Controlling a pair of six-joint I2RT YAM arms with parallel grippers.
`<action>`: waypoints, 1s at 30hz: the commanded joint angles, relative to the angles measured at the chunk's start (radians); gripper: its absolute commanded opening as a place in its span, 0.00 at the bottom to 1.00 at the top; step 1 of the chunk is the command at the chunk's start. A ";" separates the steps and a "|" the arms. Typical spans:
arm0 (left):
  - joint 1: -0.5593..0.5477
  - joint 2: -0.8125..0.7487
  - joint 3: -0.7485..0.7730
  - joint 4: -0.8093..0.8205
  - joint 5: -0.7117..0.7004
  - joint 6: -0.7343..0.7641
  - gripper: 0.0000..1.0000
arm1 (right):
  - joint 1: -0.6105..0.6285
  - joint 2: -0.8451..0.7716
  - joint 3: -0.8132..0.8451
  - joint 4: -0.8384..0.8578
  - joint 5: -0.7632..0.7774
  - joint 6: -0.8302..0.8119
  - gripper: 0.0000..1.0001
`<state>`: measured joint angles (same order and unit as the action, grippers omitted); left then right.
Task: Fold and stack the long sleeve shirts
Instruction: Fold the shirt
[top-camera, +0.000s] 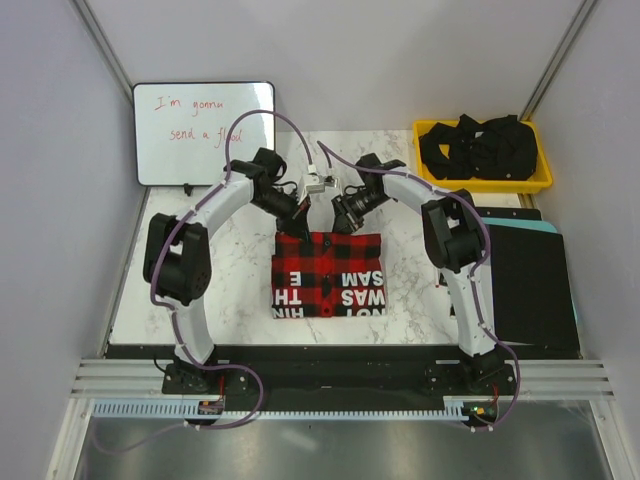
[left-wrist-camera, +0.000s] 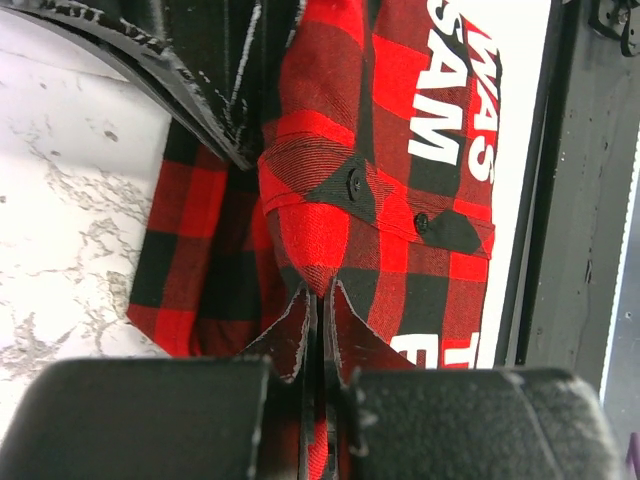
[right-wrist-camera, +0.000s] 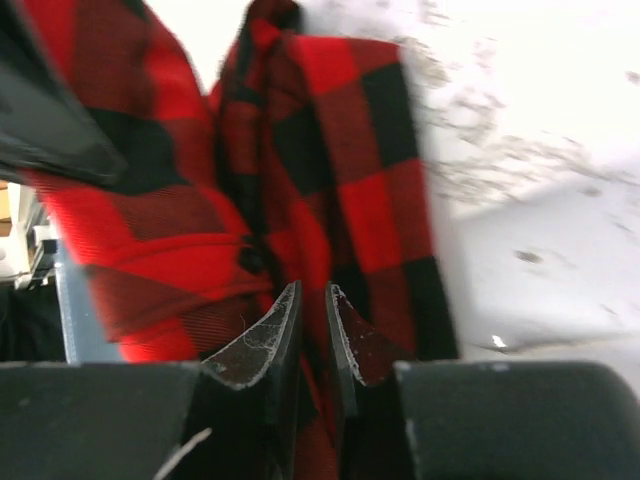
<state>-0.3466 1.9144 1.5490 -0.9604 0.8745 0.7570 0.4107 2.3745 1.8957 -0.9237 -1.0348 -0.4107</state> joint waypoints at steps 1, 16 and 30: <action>0.000 -0.052 -0.017 -0.008 0.044 0.027 0.02 | 0.036 -0.064 -0.037 0.040 -0.100 0.020 0.21; 0.052 -0.075 -0.047 -0.006 -0.002 0.010 0.02 | 0.034 0.065 -0.044 0.051 0.044 0.039 0.17; 0.060 0.087 -0.001 0.064 -0.028 0.027 0.02 | 0.031 0.069 0.006 0.037 0.056 0.032 0.16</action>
<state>-0.2798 1.9430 1.5097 -0.9466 0.8539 0.7597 0.4419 2.4363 1.8576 -0.8837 -1.0142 -0.3618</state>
